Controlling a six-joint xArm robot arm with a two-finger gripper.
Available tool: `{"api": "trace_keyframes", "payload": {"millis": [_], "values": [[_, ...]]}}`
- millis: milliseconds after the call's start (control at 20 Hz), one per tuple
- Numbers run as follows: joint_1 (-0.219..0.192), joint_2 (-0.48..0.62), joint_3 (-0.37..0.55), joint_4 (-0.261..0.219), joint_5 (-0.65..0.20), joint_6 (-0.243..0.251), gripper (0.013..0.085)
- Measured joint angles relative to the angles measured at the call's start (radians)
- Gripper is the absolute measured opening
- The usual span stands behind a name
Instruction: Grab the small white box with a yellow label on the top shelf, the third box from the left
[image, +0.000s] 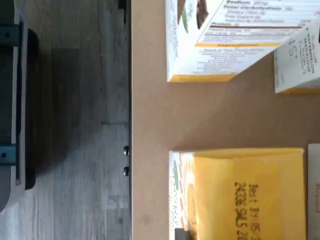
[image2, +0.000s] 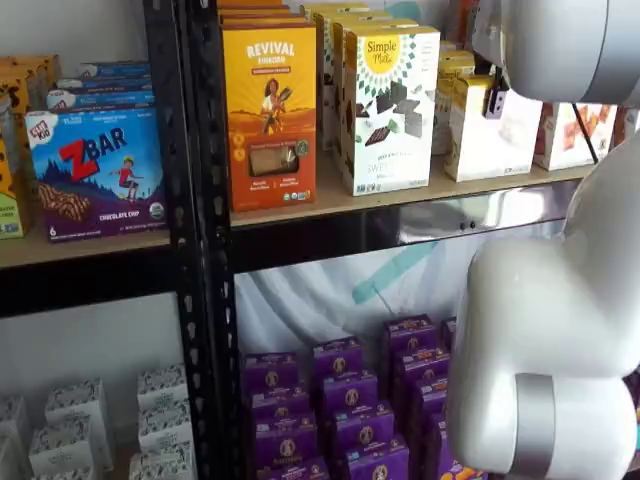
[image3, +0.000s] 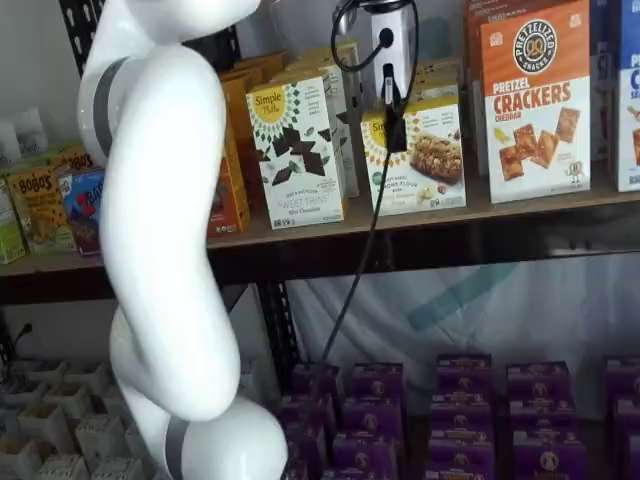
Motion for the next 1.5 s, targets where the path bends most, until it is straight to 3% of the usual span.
{"api": "trace_keyframes", "payload": {"millis": [400,950,1500], "values": [[-0.001,0.002,-0.006,-0.003,0.016,-0.001,0.033],[-0.033,-0.03,-0.045,0.033,0.142,-0.013,0.033],[-0.057,-0.155,0.031,-0.01,0.221,-0.042,0.033]]}}
